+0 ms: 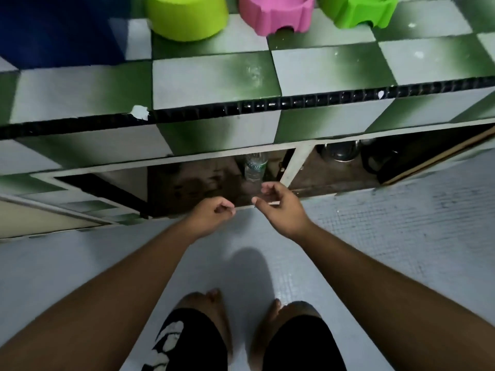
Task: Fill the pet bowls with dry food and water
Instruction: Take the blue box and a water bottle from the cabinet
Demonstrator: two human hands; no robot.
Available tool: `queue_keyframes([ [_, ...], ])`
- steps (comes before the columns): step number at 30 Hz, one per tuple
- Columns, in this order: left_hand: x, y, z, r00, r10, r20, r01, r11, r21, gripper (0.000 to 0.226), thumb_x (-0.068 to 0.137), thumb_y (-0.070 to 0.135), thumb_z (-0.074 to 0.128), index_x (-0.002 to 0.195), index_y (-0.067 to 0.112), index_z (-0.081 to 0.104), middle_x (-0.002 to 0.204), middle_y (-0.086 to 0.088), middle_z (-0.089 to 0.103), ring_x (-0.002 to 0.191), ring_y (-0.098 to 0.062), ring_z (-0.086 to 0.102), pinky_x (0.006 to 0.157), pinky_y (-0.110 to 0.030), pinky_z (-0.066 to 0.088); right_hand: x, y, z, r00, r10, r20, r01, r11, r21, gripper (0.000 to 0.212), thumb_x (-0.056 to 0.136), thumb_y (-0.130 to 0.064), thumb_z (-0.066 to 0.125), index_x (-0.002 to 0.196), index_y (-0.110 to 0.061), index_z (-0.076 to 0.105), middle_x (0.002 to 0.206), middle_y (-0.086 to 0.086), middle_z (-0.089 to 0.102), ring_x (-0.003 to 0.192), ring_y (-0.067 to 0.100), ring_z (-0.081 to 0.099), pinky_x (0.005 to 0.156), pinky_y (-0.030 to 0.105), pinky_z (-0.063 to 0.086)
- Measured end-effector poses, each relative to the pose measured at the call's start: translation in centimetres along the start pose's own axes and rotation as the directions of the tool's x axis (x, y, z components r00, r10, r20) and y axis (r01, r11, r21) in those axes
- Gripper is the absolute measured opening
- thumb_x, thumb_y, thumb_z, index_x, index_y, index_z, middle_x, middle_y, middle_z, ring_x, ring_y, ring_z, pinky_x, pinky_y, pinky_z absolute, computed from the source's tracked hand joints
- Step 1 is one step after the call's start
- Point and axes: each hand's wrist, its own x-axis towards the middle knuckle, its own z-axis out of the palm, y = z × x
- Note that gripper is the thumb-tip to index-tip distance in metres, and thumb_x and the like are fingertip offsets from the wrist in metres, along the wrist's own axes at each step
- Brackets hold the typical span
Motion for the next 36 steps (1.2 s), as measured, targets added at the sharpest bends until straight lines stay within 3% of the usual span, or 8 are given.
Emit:
queue_keyframes([
  [8,19.6,-9.1,6.7,0.997,-0.027,-0.067,0.019,0.992,-0.123,0.036,0.093,0.031,0.075,0.121,0.015,0.06,0.086,0.004,0.061,0.079,-0.011,0.058,0.066,-0.022,0.044,16.3,10.5,5.2,0.973,-0.119,-0.199,0.135,0.988,0.069,0.062,0.071,-0.05,0.084,0.12,-0.032,0.05,0.123,-0.002,0.062,0.115,0.012,0.061,0.103,0.04,0.051],
  [13,29.4,-12.7,7.7,0.999,-0.004,-0.051,-0.007,0.978,-0.206,0.068,0.081,0.055,0.081,0.133,0.022,0.054,0.12,0.0,0.066,0.106,-0.013,0.066,0.091,-0.027,0.053,21.9,12.2,7.1,0.959,-0.147,-0.241,0.146,0.989,-0.024,0.088,0.078,-0.056,0.074,0.147,-0.024,0.031,0.141,0.001,0.044,0.133,0.018,0.041,0.115,0.036,0.033],
  [16,32.5,-13.2,8.2,0.995,0.028,-0.095,-0.05,0.972,-0.228,0.081,0.079,0.042,0.087,0.145,0.02,0.046,0.132,-0.003,0.054,0.12,-0.016,0.057,0.092,-0.024,0.049,24.9,13.6,7.0,0.966,-0.043,-0.256,0.079,0.988,0.132,0.081,0.078,-0.055,0.075,0.141,-0.019,0.04,0.133,-0.001,0.057,0.124,0.019,0.054,0.11,0.037,0.042],
  [21,36.3,-12.8,8.9,0.994,0.088,-0.059,-0.099,0.969,-0.224,0.138,0.043,0.062,0.098,0.157,0.019,0.033,0.154,-0.012,0.048,0.135,-0.025,0.053,0.111,-0.047,0.049,27.5,14.5,6.8,0.99,0.015,-0.14,0.023,0.963,0.267,0.083,0.068,-0.069,0.074,0.133,-0.024,0.052,0.121,-0.007,0.066,0.112,0.015,0.063,0.108,0.038,0.045],
  [24,37.3,-12.0,10.1,0.991,0.126,-0.051,-0.134,0.97,-0.205,0.119,0.06,0.041,0.097,0.155,0.014,0.03,0.15,-0.005,0.049,0.135,-0.023,0.05,0.113,-0.045,0.044,28.3,15.5,6.3,0.999,-0.031,-0.03,0.039,0.946,0.321,0.04,0.087,-0.043,0.072,0.114,-0.029,0.045,0.1,-0.017,0.061,0.096,0.001,0.06,0.097,0.023,0.046],
  [29,38.1,-11.5,10.8,0.979,0.188,-0.08,-0.203,0.94,-0.275,0.101,0.043,0.05,0.097,0.129,0.023,0.051,0.123,0.007,0.069,0.114,-0.013,0.065,0.108,-0.044,0.05,28.2,15.7,5.9,0.999,-0.04,0.02,0.03,0.939,0.343,0.022,0.091,-0.041,0.068,0.101,-0.037,0.048,0.102,-0.016,0.06,0.105,0.011,0.061,0.096,0.032,0.049],
  [32,38.1,-11.7,10.7,0.973,0.21,-0.098,-0.23,0.925,-0.302,0.092,0.049,0.04,0.1,0.127,0.02,0.054,0.121,0.004,0.071,0.113,-0.014,0.067,0.108,-0.045,0.051,28.0,15.4,5.9,0.998,-0.068,0.003,0.063,0.932,0.357,0.024,0.091,-0.039,0.068,0.1,-0.039,0.046,0.102,-0.017,0.058,0.108,0.012,0.059,0.099,0.033,0.048],
  [36,37.1,-11.5,10.5,0.972,0.207,-0.108,-0.23,0.922,-0.312,0.083,0.058,0.037,0.099,0.126,0.023,0.055,0.119,0.006,0.072,0.111,-0.012,0.067,0.105,-0.042,0.052,27.5,15.0,6.2,0.998,-0.066,-0.017,0.068,0.92,0.385,0.064,0.086,-0.046,0.073,0.138,-0.03,0.04,0.117,-0.009,0.06,0.116,0.016,0.059,0.085,0.027,0.05],
])
